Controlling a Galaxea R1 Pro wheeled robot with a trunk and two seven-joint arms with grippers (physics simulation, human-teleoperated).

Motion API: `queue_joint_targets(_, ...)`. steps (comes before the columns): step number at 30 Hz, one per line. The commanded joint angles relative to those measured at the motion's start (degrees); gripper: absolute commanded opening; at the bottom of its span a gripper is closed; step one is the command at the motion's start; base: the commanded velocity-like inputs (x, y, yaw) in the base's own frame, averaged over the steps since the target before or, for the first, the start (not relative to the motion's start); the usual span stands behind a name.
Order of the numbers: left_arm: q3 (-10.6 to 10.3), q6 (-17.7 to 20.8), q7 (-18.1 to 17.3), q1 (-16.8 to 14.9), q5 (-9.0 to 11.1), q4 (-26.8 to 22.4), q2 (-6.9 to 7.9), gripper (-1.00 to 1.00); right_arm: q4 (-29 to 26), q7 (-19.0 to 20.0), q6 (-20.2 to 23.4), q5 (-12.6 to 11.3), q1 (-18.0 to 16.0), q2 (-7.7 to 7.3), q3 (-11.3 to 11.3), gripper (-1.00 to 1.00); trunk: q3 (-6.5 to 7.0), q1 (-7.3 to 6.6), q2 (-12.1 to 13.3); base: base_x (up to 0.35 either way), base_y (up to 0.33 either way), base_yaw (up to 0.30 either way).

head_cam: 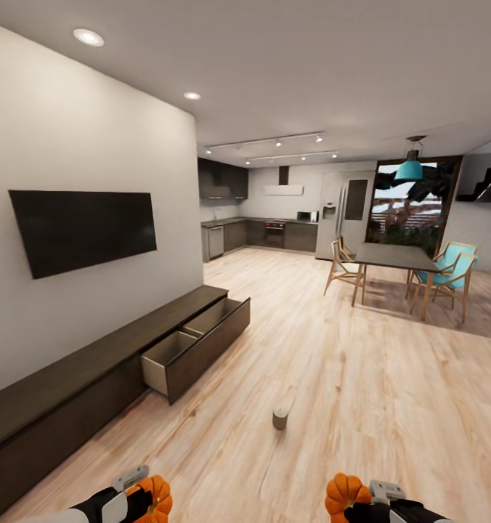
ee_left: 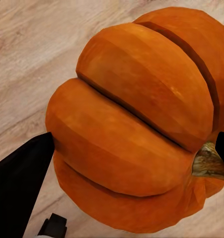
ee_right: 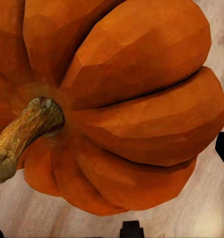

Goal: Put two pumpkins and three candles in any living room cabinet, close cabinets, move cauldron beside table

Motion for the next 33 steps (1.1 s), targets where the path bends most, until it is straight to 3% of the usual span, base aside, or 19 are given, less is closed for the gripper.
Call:
queue_joint_targets(1,-0.4,0.2,0.2,-0.1,0.4,0.0,-0.01,-1.00,0.1,0.3,0.1,-0.7,-0.1,0.00,0.3,-1.00,-0.08,0.03,-0.1,0.238,-0.240,0.000)
queue_joint_targets(12,-0.4,0.2,0.2,-0.1,0.4,0.0,0.00,-1.00,0.1,0.4,-2.6,-0.4,0.0,0.08,0.5,-1.00,-0.08,0.03,-0.1,0.263,-0.192,-0.018)
queue_joint_targets(33,-0.4,0.2,0.2,-0.1,0.4,0.0,-0.09,-1.00,0.1,0.3,-2.7,-0.7,0.0,0.09,0.4,-1.00,0.64,0.03,-0.1,0.309,-0.173,-0.236)
